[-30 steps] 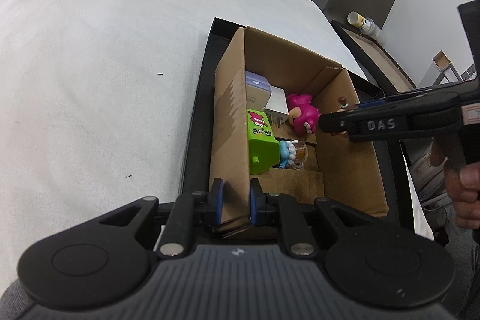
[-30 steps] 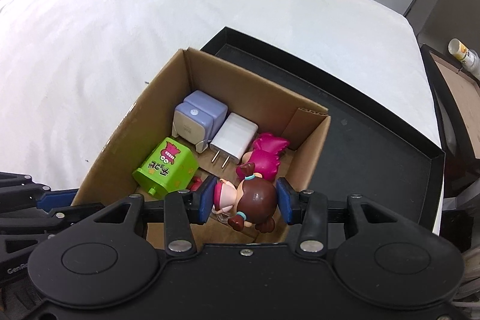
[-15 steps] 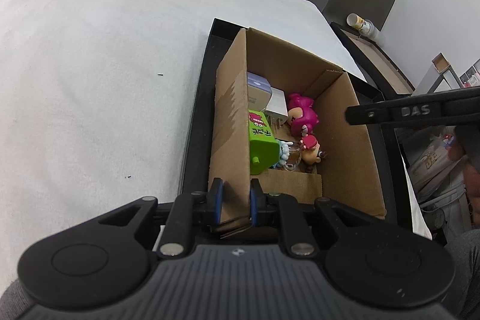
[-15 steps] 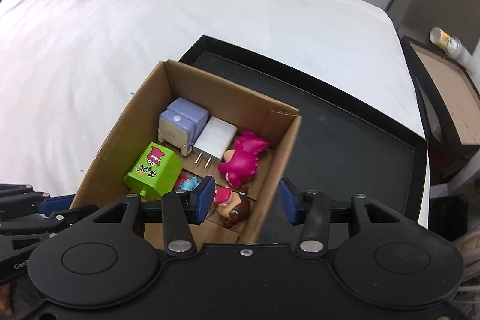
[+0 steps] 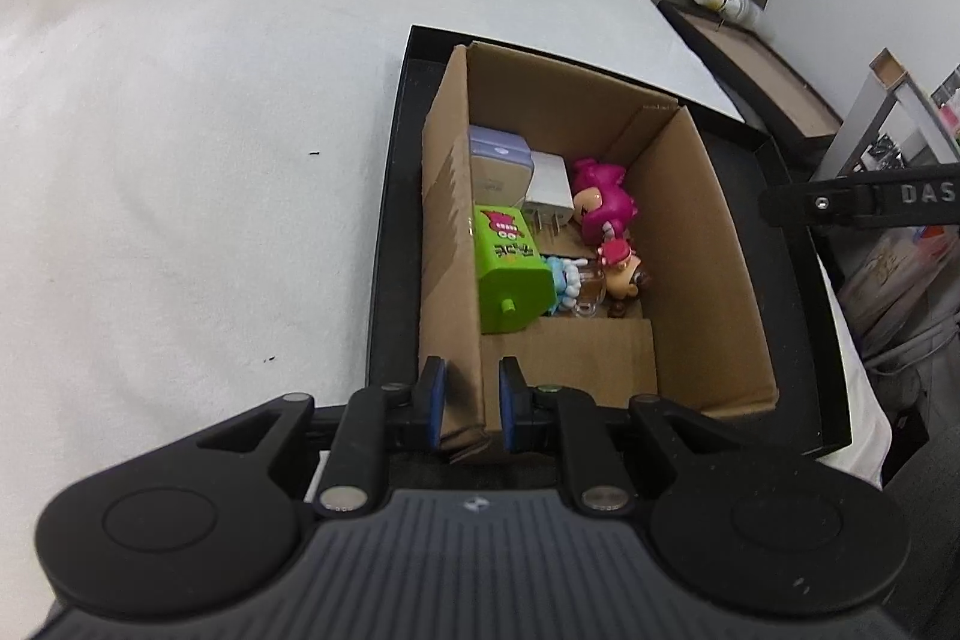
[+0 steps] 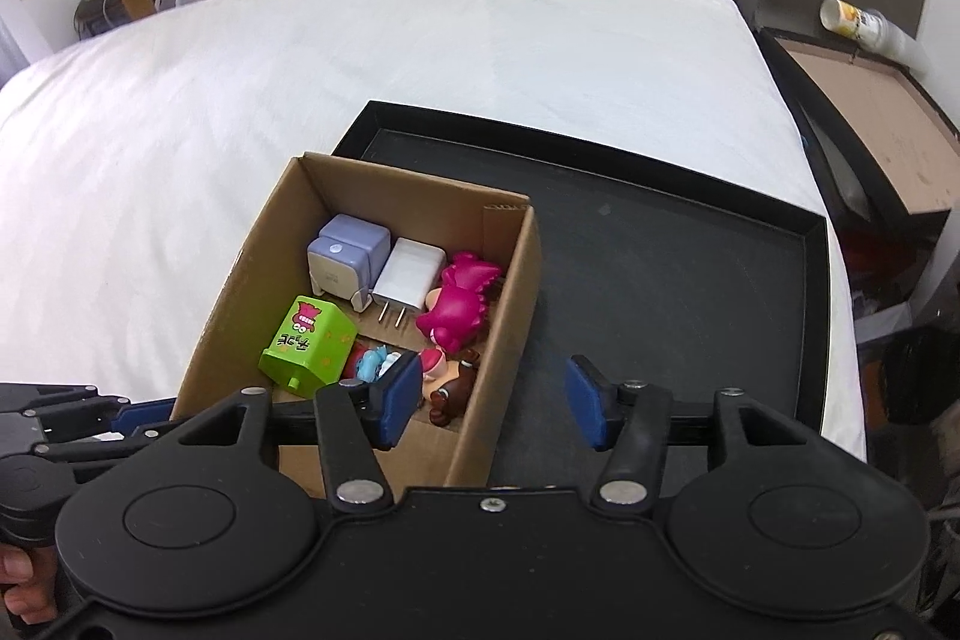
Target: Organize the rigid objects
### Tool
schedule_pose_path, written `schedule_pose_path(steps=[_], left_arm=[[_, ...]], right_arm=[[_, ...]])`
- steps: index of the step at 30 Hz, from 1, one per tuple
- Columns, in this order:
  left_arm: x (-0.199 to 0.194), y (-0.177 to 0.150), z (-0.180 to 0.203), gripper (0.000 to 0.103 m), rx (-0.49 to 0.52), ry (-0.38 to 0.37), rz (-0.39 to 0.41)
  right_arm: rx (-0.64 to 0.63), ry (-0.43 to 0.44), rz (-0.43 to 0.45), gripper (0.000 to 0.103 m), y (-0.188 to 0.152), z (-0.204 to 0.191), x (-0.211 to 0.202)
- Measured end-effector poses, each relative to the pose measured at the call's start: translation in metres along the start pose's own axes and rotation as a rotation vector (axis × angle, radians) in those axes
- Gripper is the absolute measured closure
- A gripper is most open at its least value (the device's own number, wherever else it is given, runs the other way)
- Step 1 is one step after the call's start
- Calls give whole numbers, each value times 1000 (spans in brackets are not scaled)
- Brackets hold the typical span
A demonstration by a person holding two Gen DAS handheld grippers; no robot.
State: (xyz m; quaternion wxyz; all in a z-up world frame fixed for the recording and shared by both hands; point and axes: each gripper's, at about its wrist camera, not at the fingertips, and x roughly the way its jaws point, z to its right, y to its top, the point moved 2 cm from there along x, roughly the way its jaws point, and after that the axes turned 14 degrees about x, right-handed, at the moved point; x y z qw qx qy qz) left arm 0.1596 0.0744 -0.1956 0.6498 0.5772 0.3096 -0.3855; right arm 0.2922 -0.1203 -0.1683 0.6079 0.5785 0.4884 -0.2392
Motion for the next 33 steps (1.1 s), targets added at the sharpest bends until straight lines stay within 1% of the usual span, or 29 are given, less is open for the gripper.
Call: schedule_pose_path(steps=[3,7,10,14,16,19,21,22,23,24,26,29,33], left_arm=[[-4,5,4,87,37,7,-28],[-17,16,10,86,59,10,-22],[-25,22,17,84,70,15,-19],[-35,27,28,75,94,39,-12],[-41,30,33,71,95,36,-5],[-53,34,41,61,99,44,26],[-62,38,49,50,115,73,55],[-67,40,53,47,121,87,66],[-71,41,56,42,123,93,77],[-74,42,59,39,122,92,87],[-80,43,65,36,119,84,97],[-87,43,71,31,108,93,107],[-101,43,76,25,76,86,131]], right_arm=[[21,12,6,46,-3,9,-6],[74,29,6,42,-6,22,-11],[110,45,15,36,-10,32,-18],[148,68,31,28,-14,43,-29],[168,81,43,22,-16,47,-35],[195,98,75,15,-19,54,-45],[205,111,94,12,-21,59,-52],[211,117,100,12,-22,60,-55],[217,123,106,11,-23,62,-58],[221,128,111,9,-24,64,-61],[232,134,119,7,-27,67,-65],[260,131,130,1,-32,73,-71],[292,132,152,0,-38,84,-83]])
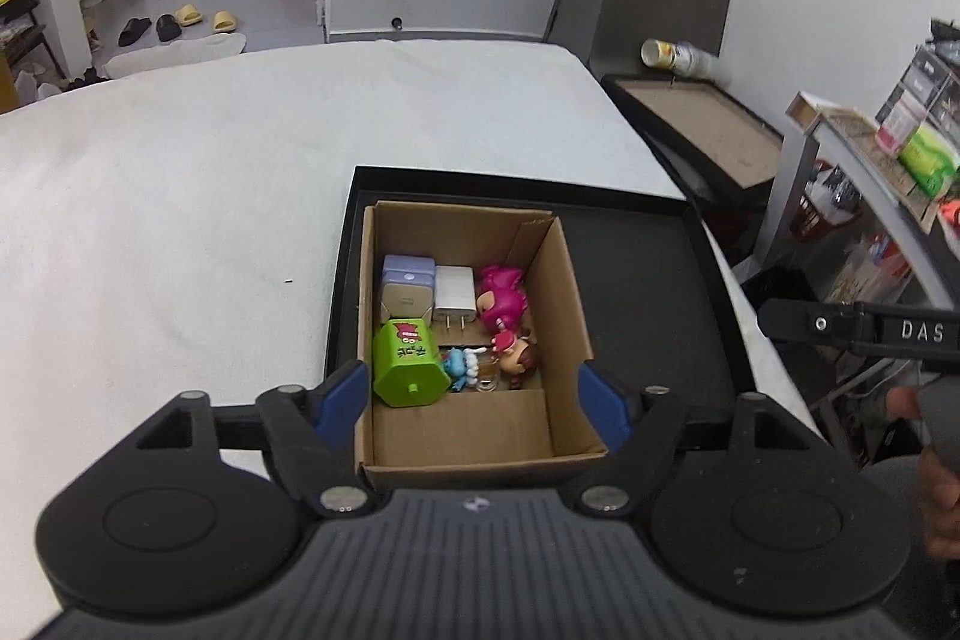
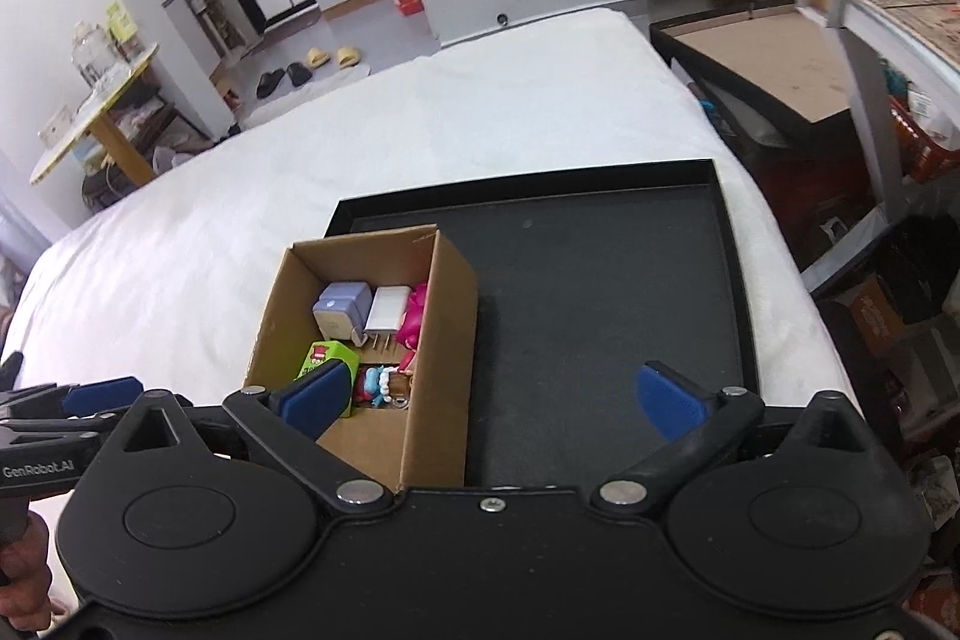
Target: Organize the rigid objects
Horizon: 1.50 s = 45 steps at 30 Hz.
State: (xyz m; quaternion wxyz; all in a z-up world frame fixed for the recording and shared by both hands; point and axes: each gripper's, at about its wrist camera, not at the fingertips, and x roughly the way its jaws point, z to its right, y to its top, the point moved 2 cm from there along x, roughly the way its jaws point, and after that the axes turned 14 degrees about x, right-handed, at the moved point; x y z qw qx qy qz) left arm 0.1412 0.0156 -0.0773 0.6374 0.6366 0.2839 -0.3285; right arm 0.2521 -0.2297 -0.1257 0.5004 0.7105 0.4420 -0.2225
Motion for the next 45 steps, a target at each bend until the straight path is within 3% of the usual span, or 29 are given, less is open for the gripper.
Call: schedule_pose_path(steps=[22,34,45], left_arm=[[-84,-16,11,3,-55,63,106],[-117,-38,20,2,-25,75,131],[-135,-55,26,2,-31,57,146]], right_arm=[[78,76,137,0,-20,5,-87],[60,60,187,0,-42,-5,-113],[41,32,180,0,-58,-8,-123]])
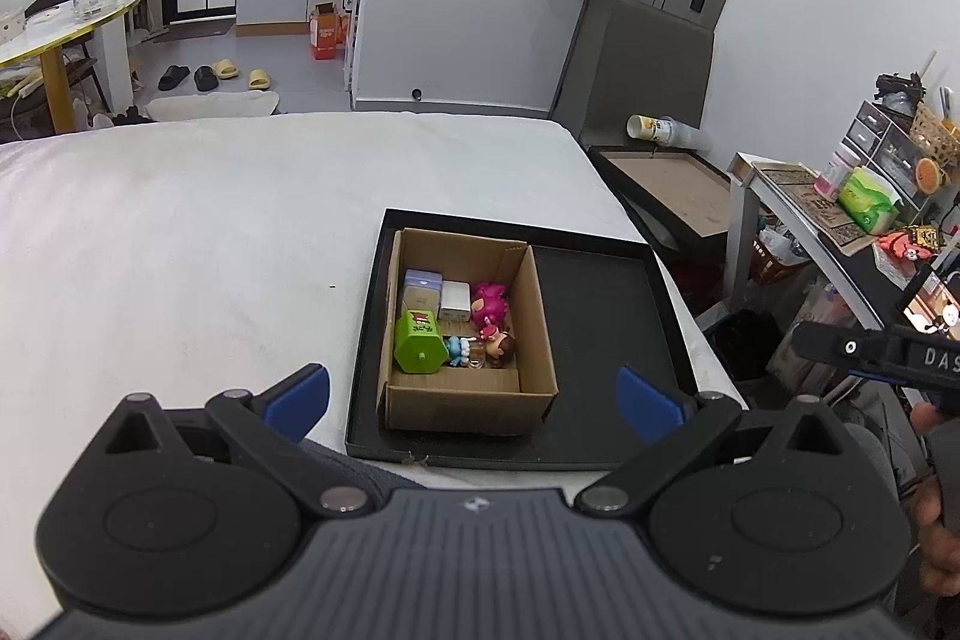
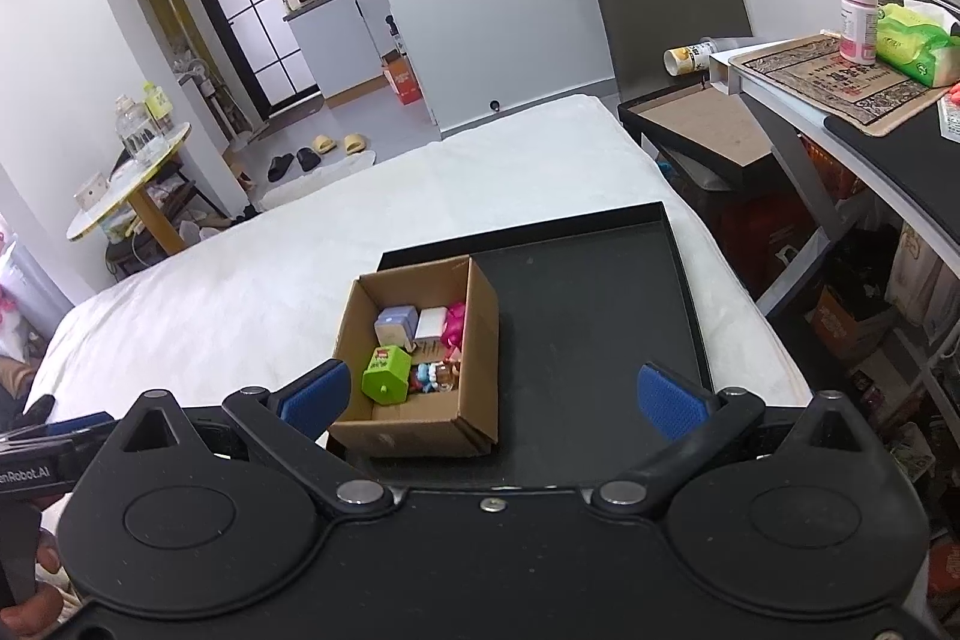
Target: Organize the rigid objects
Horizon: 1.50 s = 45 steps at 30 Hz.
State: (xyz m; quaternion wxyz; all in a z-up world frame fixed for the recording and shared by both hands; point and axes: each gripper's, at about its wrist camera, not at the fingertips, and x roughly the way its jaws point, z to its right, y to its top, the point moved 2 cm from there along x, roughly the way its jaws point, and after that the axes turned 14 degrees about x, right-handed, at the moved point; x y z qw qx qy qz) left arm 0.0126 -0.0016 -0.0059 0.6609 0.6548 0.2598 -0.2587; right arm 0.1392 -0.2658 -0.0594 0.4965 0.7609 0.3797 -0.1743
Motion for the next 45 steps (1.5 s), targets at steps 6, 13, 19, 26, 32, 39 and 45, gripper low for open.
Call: schedule_pose_path(steps=[6,13,19,26,32,39,45], left_arm=[[-14,-6,1,2,-5,8,7],[-27,-12,3,2,-6,16,27],[-31,-13,6,2,16,15,33],[-33,-15,3,2,-13,-15,32],[-34,-15,4,2,-8,-18,30],[-36,-15,5,2,7,-11,37],[-37,-15,6,2,12,-9,35]], right_arm=[[-25,-11,-19,0,-11,-4,-4],[-45,-14,-34,0,-24,-8,-12],[-47,-10,-19,0,-27,-9,-11],[-66,-11,-22,0,-30,-15,-12],[-74,-12,-17,0,-31,-16,-15],[-73,-10,-20,0,-31,-16,-15],[-79,-7,-23,0,-32,-18,-16]])
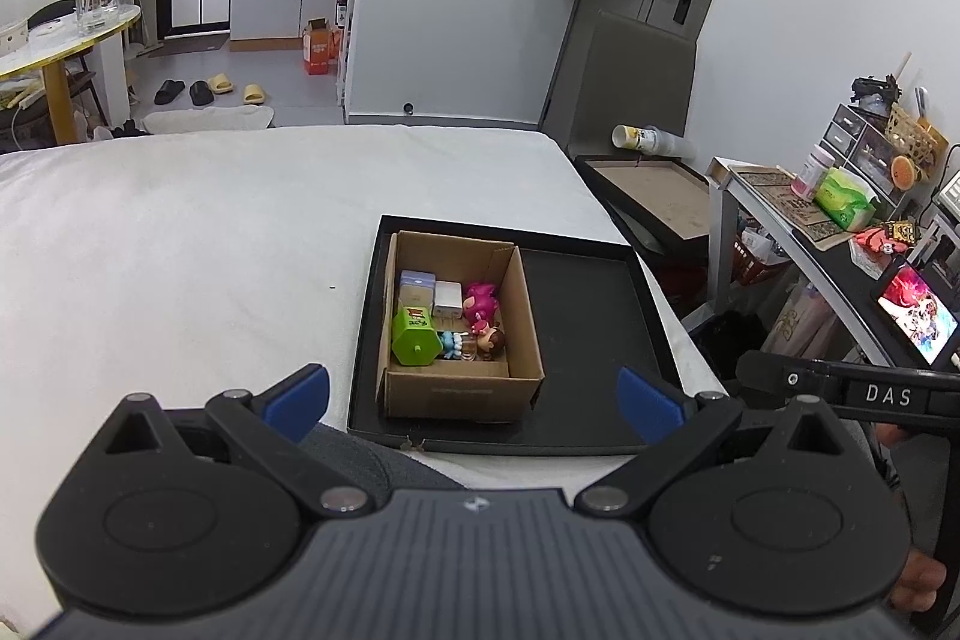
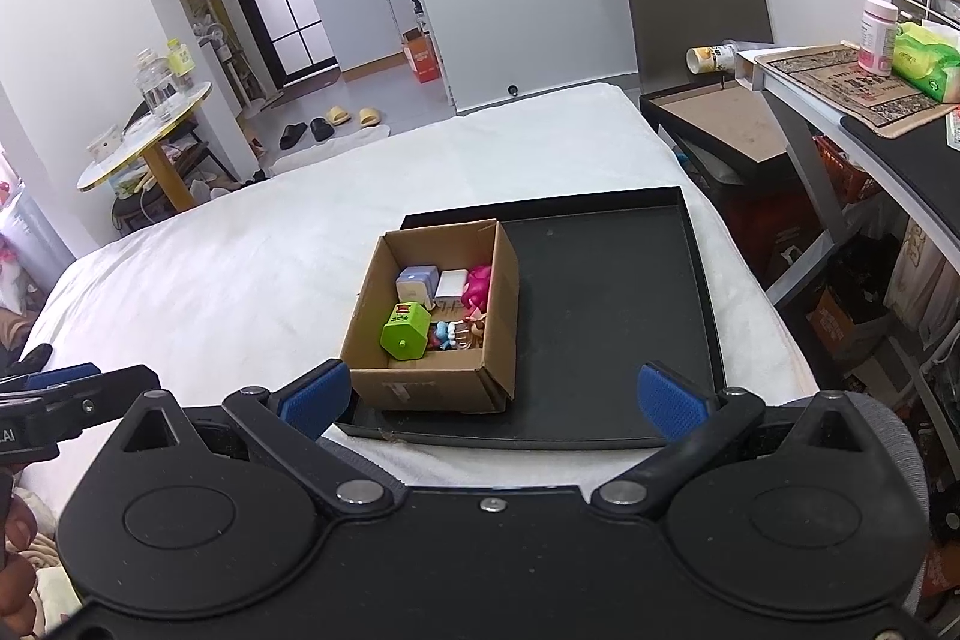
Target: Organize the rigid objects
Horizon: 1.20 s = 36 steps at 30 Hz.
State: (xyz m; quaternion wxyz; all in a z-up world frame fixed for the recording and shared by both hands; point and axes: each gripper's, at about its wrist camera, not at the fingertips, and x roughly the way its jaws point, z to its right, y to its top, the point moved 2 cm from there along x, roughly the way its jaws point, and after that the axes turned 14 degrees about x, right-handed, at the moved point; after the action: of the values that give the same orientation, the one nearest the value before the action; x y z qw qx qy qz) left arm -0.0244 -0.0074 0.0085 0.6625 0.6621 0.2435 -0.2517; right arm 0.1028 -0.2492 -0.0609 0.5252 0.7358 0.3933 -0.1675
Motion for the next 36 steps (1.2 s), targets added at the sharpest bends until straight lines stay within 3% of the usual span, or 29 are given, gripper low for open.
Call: schedule_pose_path(steps=[36], left_arm=[[5,-1,5,2,23,-6,-22]], right_arm=[[-22,-26,2,0,-1,-1,1]])
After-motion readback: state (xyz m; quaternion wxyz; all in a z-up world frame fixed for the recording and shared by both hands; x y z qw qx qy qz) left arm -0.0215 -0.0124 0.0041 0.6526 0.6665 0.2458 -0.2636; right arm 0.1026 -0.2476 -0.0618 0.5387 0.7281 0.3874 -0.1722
